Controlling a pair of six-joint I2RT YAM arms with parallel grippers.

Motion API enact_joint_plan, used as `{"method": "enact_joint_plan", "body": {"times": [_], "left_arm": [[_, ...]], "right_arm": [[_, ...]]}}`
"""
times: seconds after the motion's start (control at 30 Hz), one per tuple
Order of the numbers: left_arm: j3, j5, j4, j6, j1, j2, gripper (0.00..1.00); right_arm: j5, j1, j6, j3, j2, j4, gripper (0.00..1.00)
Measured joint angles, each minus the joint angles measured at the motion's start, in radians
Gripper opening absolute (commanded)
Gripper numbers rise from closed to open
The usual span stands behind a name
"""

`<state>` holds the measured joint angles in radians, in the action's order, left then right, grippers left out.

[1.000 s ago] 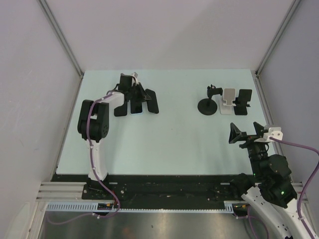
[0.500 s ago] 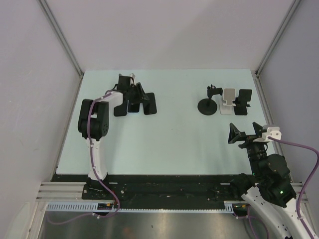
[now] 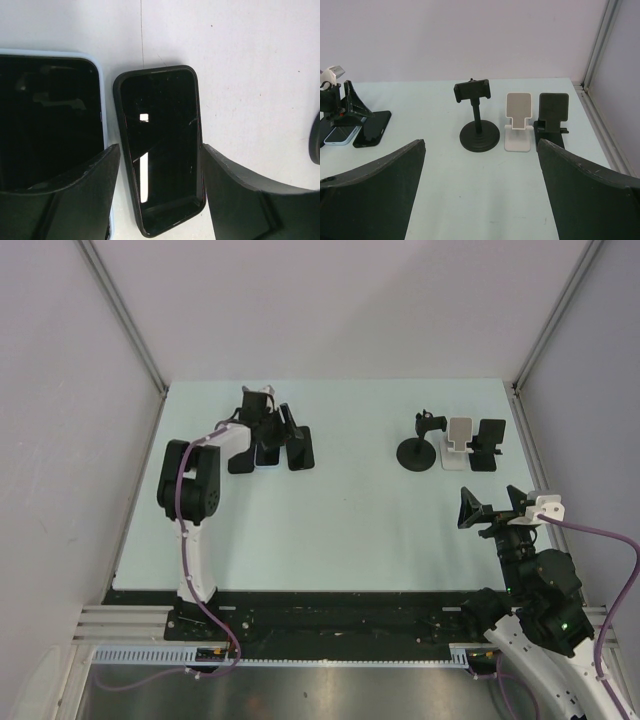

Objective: Remove the phone from the phone stand

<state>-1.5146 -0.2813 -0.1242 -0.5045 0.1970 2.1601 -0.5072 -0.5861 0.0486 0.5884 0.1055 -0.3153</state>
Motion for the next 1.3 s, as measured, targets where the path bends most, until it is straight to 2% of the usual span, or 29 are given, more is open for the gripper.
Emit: {"method": "enact_joint_plan", "body": {"times": [0.07,0.1,0.23,0.5,0.87,1.3], "left_arm": [[0.015,0.05,-0.002,0.005,0.022,-0.024,0.78],[0.024,0.071,-0.005,0.008,0.03,-0.037,0.84],[0.083,0.185,-0.014,0.02,0.072,-0.122,0.95],[0.167,0.327,-0.016,0.055,0.14,-0.235,0.95],[0.164,0.327,-0.026,0.07,0.359,-0.203,0.95],[0.085,0.341,-0.028,0.07,0.383,-0.072,0.95]], "right_arm": [[0.0,0.002,0.0,0.0,0.0,0.0,1.0],[0.0,0.002,0.0,0.0,0.0,0.0,1.0],[0.0,0.002,0.0,-0.002,-0.003,0.001,1.0],[0.001,0.006,0.0,-0.003,-0.012,0.006,1.0],[0.004,0.008,0.0,-0.003,-0.014,0.007,1.0],[0.004,0.008,0.0,-0.003,-0.02,0.007,1.0]]}}
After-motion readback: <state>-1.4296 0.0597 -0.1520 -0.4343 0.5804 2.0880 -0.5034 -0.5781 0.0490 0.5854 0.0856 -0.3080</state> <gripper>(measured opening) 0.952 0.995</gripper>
